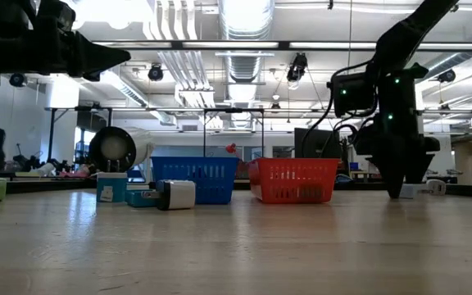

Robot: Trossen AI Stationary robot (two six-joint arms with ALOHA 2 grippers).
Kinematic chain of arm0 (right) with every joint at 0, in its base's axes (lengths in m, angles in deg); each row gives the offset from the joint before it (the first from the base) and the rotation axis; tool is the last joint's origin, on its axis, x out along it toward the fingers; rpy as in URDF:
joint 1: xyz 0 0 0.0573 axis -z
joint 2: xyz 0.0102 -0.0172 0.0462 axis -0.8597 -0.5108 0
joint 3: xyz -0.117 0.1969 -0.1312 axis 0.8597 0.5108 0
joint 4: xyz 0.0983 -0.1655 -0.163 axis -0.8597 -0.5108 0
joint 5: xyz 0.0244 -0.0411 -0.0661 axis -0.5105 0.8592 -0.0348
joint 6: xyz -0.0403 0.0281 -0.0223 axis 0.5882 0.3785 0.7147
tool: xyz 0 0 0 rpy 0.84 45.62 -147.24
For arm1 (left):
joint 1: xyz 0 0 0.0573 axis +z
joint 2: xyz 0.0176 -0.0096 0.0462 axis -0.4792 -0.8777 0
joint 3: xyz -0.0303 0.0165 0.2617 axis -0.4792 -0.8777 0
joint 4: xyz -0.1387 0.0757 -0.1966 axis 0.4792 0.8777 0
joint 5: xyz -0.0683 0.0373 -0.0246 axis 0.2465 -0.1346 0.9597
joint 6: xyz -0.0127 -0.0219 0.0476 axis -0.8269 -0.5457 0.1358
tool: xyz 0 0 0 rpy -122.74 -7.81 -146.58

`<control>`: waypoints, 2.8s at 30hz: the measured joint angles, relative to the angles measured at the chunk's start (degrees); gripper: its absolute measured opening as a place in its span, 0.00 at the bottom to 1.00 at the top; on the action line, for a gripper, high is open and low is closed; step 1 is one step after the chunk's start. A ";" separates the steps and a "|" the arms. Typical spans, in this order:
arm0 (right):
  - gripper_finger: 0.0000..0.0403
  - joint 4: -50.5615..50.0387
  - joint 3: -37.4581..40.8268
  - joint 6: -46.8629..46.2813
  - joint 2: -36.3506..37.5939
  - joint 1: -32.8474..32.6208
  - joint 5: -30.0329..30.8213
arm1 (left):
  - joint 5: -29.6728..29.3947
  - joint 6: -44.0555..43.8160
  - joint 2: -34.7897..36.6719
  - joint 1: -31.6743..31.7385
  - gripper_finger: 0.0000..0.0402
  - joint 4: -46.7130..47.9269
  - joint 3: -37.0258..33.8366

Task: Pick & Place Office items
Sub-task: Put the white adaptor into the red bin

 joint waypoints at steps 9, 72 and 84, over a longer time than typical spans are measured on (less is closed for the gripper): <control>0.55 0.69 -0.16 1.35 -2.42 -0.11 -1.17 | -0.01 0.00 -0.04 -0.01 0.03 0.01 0.00; 0.40 56.30 39.74 36.17 81.73 -10.21 -7.87 | -0.16 -0.42 -0.48 0.00 0.03 1.94 0.00; 0.40 56.88 39.82 34.93 80.96 -10.21 -7.85 | -0.32 0.64 -0.48 0.01 0.03 0.40 0.00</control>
